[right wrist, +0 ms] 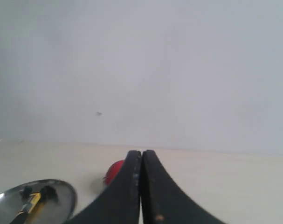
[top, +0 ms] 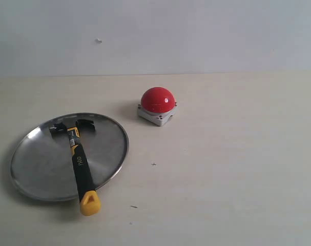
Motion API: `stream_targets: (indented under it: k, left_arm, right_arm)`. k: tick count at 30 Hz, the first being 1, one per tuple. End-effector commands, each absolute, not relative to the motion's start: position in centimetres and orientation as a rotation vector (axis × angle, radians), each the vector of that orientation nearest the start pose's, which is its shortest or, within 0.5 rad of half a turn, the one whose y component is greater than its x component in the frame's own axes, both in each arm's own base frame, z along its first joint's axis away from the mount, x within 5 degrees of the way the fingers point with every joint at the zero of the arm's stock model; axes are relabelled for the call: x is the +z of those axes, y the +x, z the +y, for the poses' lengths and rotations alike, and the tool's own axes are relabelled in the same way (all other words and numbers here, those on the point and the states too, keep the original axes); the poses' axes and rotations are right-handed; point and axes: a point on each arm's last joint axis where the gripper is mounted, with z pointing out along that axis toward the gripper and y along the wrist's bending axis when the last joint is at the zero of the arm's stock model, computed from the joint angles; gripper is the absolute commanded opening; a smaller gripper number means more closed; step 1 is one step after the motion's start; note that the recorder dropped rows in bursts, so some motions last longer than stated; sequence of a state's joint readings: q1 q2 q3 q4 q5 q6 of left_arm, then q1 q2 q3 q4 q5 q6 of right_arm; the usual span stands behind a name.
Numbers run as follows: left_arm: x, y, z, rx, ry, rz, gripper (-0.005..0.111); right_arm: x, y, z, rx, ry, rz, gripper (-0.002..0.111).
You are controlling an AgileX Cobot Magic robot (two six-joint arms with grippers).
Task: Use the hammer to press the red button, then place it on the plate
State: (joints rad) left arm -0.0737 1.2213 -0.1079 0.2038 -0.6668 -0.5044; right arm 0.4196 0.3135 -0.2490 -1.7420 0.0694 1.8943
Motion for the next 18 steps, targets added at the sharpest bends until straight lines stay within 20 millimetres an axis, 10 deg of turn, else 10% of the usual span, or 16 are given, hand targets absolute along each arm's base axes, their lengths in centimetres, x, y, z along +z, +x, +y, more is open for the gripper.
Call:
stream_targets:
  k: [1,18]
  left_arm:
    - [16.67,17.06,-2.36,-0.399,-0.18,1.937,0.0]
    - [16.67,17.06,-2.36,-0.399,-0.18,1.937,0.0]
  right_arm:
    - [27.74,7.28,2.15,0.32,-0.097,1.522,0.0]
    - [27.64,6.64,1.73,0.232,-0.041,1.498,0.0]
